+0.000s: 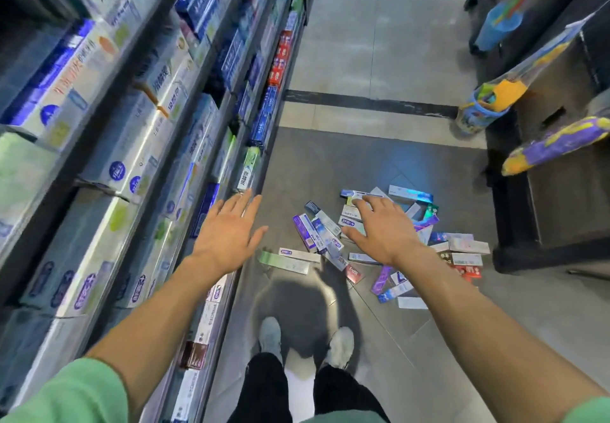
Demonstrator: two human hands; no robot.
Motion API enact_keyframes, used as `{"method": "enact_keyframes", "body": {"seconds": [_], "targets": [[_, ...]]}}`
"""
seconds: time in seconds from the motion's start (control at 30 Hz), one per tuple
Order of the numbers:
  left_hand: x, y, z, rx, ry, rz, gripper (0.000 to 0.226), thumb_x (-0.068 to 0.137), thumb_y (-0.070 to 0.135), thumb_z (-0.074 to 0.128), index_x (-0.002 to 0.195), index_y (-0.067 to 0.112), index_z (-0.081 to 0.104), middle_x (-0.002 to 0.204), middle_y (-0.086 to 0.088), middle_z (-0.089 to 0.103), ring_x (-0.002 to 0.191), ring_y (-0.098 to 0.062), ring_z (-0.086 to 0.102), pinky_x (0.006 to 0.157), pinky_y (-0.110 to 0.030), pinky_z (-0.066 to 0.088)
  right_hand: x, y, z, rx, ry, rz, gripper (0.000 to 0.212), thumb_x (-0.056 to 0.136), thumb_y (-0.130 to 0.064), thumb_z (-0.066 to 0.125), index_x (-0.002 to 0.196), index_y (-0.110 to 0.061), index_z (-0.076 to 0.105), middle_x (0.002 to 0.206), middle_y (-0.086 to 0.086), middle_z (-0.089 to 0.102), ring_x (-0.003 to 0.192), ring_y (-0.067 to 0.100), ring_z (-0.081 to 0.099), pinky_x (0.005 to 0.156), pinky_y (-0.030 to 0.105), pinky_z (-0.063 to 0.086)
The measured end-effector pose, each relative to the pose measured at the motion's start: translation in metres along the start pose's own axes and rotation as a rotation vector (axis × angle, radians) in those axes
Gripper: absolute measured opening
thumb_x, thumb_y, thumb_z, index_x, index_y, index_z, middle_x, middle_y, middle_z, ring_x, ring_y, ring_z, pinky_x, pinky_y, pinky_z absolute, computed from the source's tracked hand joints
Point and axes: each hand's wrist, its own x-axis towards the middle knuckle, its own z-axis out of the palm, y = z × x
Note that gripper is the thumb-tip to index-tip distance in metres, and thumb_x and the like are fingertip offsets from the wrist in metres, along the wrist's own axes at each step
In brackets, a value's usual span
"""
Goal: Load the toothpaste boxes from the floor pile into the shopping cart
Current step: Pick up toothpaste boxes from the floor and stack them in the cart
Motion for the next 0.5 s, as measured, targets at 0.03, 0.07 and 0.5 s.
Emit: {"method": "enact_keyframes", "body": {"seconds": [0.03, 0.07, 0.5], "targets": [[0.007, -0.003, 0.006, -0.005, 0.002, 0.006, 0.069, 0.104, 0.054, 0.027, 0.162, 0.017, 0.018, 0.168, -0.004, 0.019, 0.153, -0.022, 0.022, 0.124, -0.045, 0.019, 0.007, -0.003, 0.005, 0.003, 0.002, -0.002, 0.069, 0.098, -0.065, 0.039, 0.152, -0.022, 0.034, 0.159, 0.007, 0.035, 0.144, 0.030, 0.033, 0.118, 0.042, 0.027], [0.015, -0.007, 0.015, -0.011, 0.001, 0.009, 0.069, 0.104, 0.053, 0.028, 0.162, 0.017, 0.018, 0.168, -0.004, 0.018, 0.153, -0.022, 0.021, 0.124, -0.045, 0.018, 0.016, -0.006, 0.012, 0.002, 0.004, -0.007, 0.069, 0.099, -0.064, 0.039, 0.152, -0.021, 0.034, 0.159, 0.008, 0.035, 0.144, 0.030, 0.034, 0.118, 0.042, 0.027], [0.126, -0.043, 0.278, -0.117, 0.079, -0.011, 0.075, 0.095, 0.058, 0.027, 0.152, 0.011, 0.042, 0.156, -0.010, 0.044, 0.143, -0.028, 0.041, 0.118, -0.052, 0.028, 0.182, -0.025, 0.239, -0.118, -0.023, -0.116, 0.064, 0.099, -0.060, 0.041, 0.145, -0.016, 0.039, 0.151, 0.009, 0.042, 0.139, 0.030, 0.037, 0.116, 0.039, 0.027]]}}
